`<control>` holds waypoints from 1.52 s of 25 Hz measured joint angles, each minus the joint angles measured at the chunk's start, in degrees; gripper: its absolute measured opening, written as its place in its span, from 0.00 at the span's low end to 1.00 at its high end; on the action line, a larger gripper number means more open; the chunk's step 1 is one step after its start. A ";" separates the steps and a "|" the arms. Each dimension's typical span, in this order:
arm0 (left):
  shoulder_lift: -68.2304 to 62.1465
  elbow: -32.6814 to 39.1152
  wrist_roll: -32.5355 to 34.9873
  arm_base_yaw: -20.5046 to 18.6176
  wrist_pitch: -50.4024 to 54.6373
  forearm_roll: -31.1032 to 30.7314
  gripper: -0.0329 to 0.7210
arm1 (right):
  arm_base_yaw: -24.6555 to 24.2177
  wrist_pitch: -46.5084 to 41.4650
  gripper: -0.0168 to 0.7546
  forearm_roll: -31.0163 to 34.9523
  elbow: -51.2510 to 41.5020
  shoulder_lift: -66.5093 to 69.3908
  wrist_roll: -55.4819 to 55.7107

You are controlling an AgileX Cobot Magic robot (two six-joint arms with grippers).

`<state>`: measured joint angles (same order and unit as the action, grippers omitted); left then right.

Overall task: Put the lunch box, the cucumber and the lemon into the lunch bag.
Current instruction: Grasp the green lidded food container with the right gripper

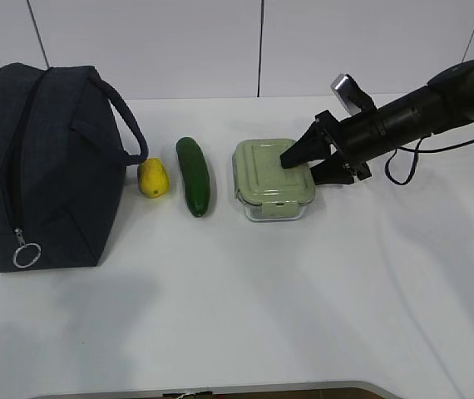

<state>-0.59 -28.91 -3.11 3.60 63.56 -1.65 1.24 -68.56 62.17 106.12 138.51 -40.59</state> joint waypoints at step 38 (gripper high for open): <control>0.00 0.00 0.00 0.00 0.00 0.00 0.70 | 0.54 -0.97 0.58 1.16 0.36 1.33 2.45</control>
<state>-0.59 -28.91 -3.11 3.60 63.56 -1.65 1.79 -69.53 63.33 106.47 139.85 -38.14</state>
